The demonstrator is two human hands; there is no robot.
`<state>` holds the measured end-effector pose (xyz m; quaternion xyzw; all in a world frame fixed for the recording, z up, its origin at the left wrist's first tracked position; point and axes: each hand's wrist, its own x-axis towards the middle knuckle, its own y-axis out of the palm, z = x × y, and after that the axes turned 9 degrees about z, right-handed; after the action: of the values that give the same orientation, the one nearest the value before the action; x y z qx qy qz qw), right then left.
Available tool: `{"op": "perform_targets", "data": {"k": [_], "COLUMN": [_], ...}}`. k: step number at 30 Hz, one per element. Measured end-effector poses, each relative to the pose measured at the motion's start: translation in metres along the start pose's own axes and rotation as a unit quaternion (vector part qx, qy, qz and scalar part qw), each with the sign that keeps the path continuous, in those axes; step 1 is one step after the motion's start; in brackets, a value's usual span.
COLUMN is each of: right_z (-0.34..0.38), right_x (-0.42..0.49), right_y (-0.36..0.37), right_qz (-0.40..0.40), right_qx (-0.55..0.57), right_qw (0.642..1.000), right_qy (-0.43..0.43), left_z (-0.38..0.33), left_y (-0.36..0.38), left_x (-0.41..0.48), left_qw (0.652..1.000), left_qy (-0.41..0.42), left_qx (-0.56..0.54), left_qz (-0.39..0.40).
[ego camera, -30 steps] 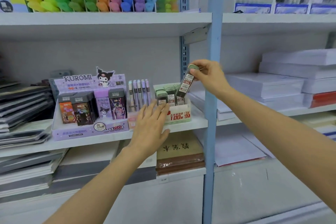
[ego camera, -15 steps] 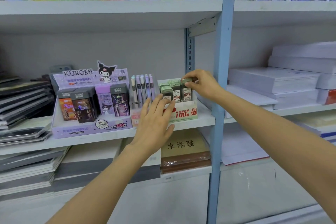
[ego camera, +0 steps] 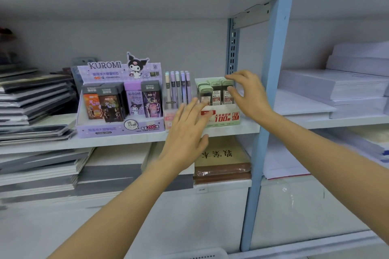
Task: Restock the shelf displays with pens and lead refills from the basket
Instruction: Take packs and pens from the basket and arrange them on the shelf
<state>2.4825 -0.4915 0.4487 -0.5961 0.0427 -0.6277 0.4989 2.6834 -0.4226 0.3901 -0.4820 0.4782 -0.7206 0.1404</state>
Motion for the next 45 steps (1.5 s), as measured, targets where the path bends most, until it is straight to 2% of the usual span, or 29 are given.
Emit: {"op": "perform_targets", "data": {"k": [2,5,9,13,15,19,22,24,29,32,36,41,43,45], "right_z": [0.022,0.056,0.075,0.063,0.049,0.017,0.006,0.005,0.016,0.015,-0.002,-0.009,-0.006,-0.003], "right_x": [-0.021,-0.064,-0.129,-0.204,-0.245,-0.33,-0.385,-0.413,-0.444,-0.443,-0.444,-0.448,-0.45,-0.452], "right_y": [0.003,0.03,0.108,0.205,0.249,0.314,0.342,0.353,0.371,0.375,0.369,0.363,0.363,0.361], "right_qz": [-0.022,0.07,0.277,0.47,0.547,0.653,0.675,0.651,0.6,0.588,0.605,0.642,0.664,0.696], "right_qx": [0.058,0.156,0.199,0.215,0.195,0.148,0.128,0.096,0.047,0.042,0.1,0.047,0.076,0.108], "right_qw": [0.997,0.982,0.938,0.856,0.813,0.732,0.695,0.711,0.763,0.772,0.751,0.752,0.728,0.689], "right_qy": [-0.053,-0.084,-0.056,0.019,0.048,0.126,0.211,0.249,0.236,0.238,0.247,0.141,0.153,0.17], "left_z": [0.001,0.007,0.023,0.034,0.034,0.022,0.016,0.015,0.015,0.014,0.015,0.014,0.014,0.014], "left_y": [0.005,0.03,0.09,0.161,0.19,0.231,0.244,0.247,0.253,0.253,0.256,0.261,0.263,0.264], "left_x": [-0.018,-0.059,-0.138,-0.233,-0.275,-0.338,-0.368,-0.379,-0.383,-0.385,-0.39,-0.395,-0.395,-0.395], "left_qw": [0.998,0.995,0.988,0.948,0.922,0.884,0.867,0.869,0.881,0.876,0.866,0.852,0.85,0.849], "left_qy": [-0.002,-0.027,-0.098,-0.219,-0.255,-0.262,-0.264,-0.242,-0.258,-0.253,-0.268,-0.276,-0.276,-0.278], "left_qx": [-0.031,-0.056,-0.115,-0.18,-0.192,-0.182,-0.141,-0.117,-0.135,-0.149,-0.162,-0.175,-0.174,-0.17], "left_qz": [-0.052,-0.083,0.013,0.144,0.221,0.34,0.398,0.415,0.372,0.381,0.389,0.408,0.413,0.415]}}
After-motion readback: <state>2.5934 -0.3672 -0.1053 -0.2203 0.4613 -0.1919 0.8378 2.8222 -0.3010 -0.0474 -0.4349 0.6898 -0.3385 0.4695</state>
